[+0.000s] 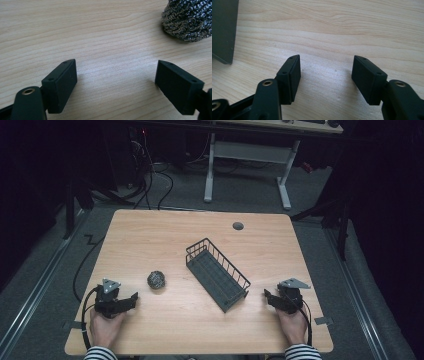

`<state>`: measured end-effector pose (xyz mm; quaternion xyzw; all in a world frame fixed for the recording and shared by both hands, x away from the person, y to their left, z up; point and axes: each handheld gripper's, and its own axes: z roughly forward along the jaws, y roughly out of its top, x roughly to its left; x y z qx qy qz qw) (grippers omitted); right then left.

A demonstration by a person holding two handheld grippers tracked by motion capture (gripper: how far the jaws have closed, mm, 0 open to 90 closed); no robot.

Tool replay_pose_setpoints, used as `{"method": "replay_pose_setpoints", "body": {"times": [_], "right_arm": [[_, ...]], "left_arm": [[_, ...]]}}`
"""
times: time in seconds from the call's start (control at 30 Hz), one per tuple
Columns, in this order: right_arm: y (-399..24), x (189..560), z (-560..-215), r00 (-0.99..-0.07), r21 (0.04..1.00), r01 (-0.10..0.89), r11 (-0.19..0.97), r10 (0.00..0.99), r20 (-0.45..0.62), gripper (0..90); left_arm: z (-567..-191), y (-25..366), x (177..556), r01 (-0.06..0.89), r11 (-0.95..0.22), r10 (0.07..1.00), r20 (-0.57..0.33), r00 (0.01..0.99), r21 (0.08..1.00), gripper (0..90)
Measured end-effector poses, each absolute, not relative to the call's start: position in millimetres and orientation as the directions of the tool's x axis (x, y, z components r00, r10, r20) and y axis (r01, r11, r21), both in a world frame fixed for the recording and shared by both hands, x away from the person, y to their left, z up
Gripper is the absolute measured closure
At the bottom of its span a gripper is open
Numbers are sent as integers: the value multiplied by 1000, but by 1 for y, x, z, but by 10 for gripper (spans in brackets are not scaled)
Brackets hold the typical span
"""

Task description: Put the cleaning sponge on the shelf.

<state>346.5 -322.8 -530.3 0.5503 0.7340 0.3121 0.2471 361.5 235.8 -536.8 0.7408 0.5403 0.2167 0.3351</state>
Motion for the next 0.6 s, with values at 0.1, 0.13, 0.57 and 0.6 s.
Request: {"method": "replay_pose_setpoints", "body": {"times": [0.1, 0.13, 0.57, 0.6], "right_arm": [[-322, 347, -530, -261, 729, 657, 192, 965, -19, 381], [-322, 347, -530, -262, 729, 656, 193, 965, -20, 380], [-322, 347, -530, -264, 729, 656, 194, 964, -19, 375], [-322, 347, -530, -264, 729, 657, 194, 964, -19, 374]], "left_arm": [[-535, 239, 359, 660, -170, 945, -69, 320, 732, 182], [-535, 239, 359, 661, -167, 945, -73, 319, 731, 182], [-509, 227, 334, 633, -202, 904, -107, 414, 747, 173], [-507, 224, 335, 630, -212, 900, -103, 424, 747, 172]]}}
